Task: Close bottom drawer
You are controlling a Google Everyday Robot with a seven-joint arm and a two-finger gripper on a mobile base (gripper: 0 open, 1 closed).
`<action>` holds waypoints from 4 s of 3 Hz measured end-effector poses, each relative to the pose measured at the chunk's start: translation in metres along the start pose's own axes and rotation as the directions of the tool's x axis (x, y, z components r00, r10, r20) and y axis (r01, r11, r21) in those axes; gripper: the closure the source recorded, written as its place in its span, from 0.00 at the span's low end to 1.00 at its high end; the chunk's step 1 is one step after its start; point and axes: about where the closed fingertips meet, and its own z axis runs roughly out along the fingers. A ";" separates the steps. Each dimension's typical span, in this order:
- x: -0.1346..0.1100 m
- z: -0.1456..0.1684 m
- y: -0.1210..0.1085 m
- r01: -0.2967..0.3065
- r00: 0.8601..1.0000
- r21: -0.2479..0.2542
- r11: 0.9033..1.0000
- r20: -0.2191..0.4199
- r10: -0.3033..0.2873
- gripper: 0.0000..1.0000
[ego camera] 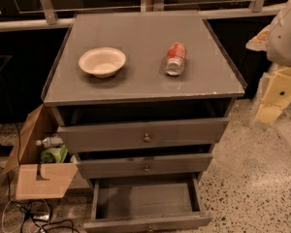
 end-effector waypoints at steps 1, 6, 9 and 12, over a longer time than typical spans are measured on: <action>0.000 0.000 0.000 0.000 1.000 0.000 1.000 0.000 0.000 0.00; 0.005 0.006 0.016 -0.020 1.000 -0.002 1.000 -0.008 0.020 1.00; 0.042 0.144 0.128 -0.131 0.985 -0.189 0.973 -0.132 0.107 1.00; 0.047 0.179 0.157 -0.188 0.977 -0.237 0.953 -0.146 0.156 1.00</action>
Offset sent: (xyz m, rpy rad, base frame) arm 0.0000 0.0000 0.0000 0.0000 0.0000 0.0000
